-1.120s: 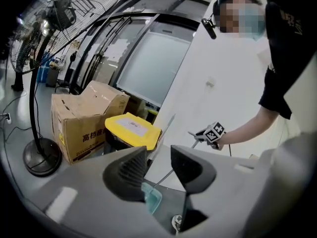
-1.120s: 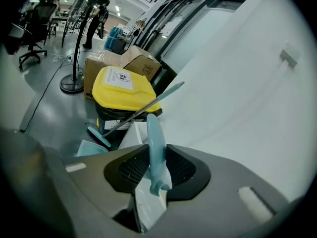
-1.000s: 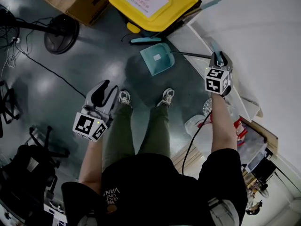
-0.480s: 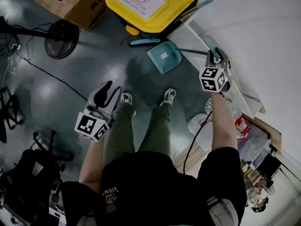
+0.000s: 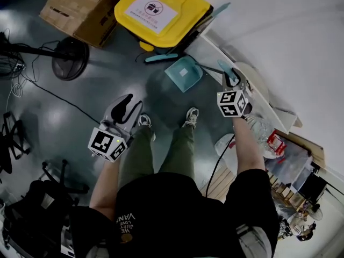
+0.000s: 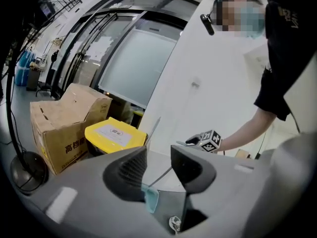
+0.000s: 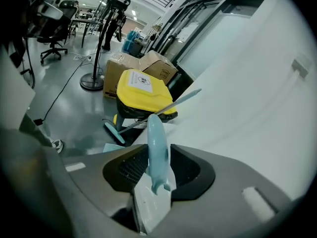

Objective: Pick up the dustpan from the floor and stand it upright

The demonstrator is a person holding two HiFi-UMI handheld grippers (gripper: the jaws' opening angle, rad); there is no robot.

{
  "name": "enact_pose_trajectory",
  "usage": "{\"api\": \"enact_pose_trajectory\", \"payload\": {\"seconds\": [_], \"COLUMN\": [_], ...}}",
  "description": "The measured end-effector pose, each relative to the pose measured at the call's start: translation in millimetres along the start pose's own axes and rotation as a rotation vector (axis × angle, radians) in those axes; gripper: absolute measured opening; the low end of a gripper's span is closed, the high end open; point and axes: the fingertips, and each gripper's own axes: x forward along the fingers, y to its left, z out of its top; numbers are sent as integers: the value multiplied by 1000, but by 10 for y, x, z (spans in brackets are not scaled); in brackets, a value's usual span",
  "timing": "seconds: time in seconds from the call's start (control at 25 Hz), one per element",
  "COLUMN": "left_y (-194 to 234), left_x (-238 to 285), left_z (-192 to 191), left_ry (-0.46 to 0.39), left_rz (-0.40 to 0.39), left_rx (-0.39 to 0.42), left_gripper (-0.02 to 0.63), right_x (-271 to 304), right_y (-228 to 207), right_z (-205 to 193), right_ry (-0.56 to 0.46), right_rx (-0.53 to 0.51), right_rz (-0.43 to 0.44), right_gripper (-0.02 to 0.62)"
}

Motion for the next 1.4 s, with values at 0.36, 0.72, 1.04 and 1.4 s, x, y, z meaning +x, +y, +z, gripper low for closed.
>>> {"api": "enact_pose_trajectory", "payload": {"seconds": [0.36, 0.72, 1.04, 1.4], "left_y": [-253, -442, -579, -723], "left_x": [139, 258, 174, -109], "left_z": [237, 564, 964, 1247], "left_ry": [0, -32, -70, -97], "left_rz": [-77, -144, -180, -258], "left_rx": [53, 97, 125, 165], "left_gripper": [158, 158, 158, 156], "right_x": [-328, -986, -1822, -2604], "right_y": [152, -203, -390, -174], "right_z": [-47, 218, 566, 1014], "right_ry": [-31, -153, -333, -482], "right_rx": [151, 522, 808, 914], "right_rz": [17, -74, -143, -171], "right_gripper": [162, 164, 161, 26]}}
